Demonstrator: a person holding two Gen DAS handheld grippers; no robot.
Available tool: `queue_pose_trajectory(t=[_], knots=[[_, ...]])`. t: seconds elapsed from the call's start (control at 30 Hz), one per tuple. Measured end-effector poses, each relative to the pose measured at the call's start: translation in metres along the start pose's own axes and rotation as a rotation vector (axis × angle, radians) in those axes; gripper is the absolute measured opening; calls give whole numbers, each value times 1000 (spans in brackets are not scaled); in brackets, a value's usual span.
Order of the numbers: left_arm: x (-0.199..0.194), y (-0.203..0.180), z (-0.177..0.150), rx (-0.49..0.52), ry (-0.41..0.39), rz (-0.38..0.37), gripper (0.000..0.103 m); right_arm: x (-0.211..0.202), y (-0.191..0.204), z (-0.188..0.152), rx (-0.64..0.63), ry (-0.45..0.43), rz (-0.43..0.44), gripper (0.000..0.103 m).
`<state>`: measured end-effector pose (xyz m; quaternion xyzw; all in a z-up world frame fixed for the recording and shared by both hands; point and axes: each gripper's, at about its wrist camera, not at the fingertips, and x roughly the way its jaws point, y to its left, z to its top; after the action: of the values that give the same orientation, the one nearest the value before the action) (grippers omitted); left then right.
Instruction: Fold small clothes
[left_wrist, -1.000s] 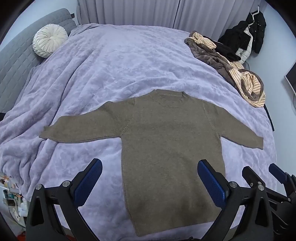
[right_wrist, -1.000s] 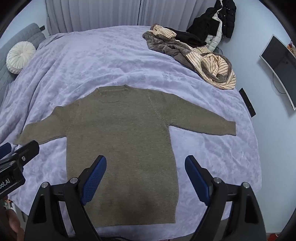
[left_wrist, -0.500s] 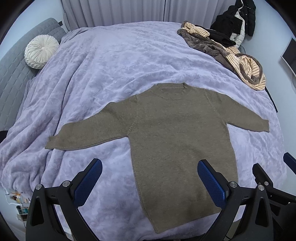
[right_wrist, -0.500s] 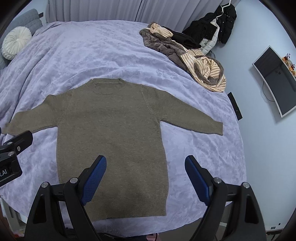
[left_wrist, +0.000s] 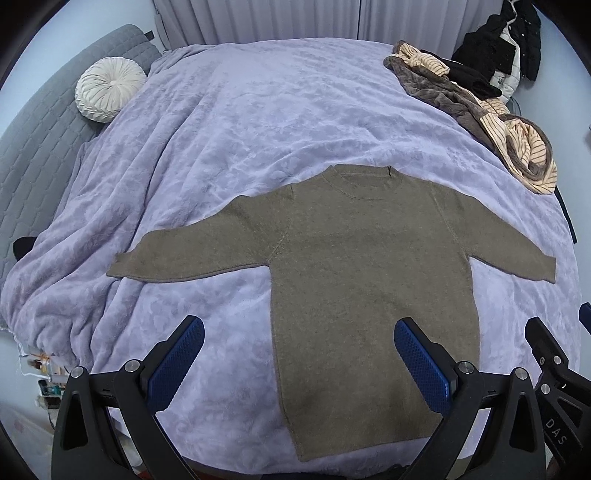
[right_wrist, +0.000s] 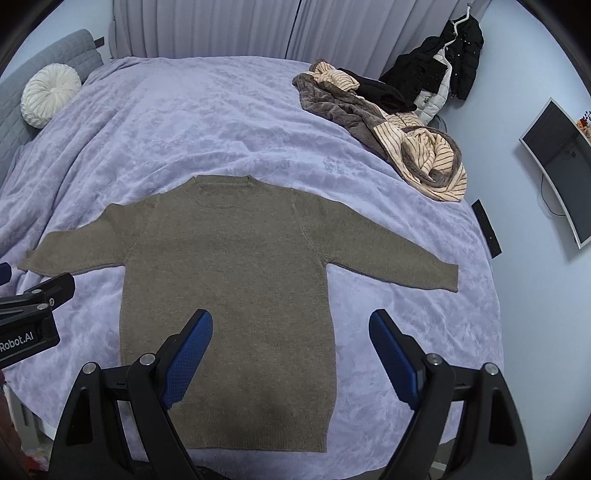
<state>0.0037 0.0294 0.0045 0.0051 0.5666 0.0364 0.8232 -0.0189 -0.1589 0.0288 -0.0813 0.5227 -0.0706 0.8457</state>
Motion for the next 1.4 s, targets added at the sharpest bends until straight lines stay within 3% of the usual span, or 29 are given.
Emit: queue_pose_trajectory(t=[0.13,0.3,0.5,1.07,1.4], knots=[[-4,-5,2,-16,-12,26,103,7,-11,3,4,-1,48,89],[-18,-18,0,2,-98,59,103,16,-19,4,3,-1,90,89],[-5,-33,8,4,26,27,103,25,-28,8,2,1,126,89],[10,-75,28,-9,43,97,103,57,-58,27,1,22,155,89],[24,-110,49,6,61,89,103,81,-86,37,30,46,157,89]])
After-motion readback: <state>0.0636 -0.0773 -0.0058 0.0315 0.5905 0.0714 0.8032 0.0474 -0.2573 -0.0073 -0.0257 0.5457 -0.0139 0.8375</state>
